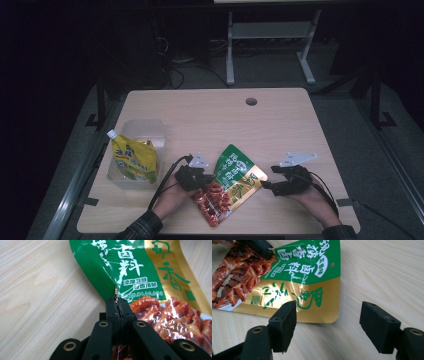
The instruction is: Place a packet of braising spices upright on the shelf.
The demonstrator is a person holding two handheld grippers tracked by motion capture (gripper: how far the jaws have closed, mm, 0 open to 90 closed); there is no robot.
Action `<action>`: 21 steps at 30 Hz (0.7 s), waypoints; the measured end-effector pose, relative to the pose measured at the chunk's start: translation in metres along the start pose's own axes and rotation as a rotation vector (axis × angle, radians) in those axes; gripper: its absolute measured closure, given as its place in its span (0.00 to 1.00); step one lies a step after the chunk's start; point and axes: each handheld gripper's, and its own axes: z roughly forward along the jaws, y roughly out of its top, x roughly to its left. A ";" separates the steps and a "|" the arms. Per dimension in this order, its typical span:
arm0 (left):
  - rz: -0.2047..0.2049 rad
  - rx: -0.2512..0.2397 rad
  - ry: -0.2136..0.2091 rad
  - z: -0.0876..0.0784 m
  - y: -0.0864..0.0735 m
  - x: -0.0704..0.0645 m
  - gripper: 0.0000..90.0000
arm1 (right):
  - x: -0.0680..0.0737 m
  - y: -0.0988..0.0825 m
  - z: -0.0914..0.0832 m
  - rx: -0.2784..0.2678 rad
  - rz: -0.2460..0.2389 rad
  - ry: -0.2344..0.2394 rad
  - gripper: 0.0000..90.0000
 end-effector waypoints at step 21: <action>-0.079 -0.260 -0.020 -0.056 0.011 0.004 1.00 | 0.014 -0.005 -0.007 -0.024 0.089 0.072 0.20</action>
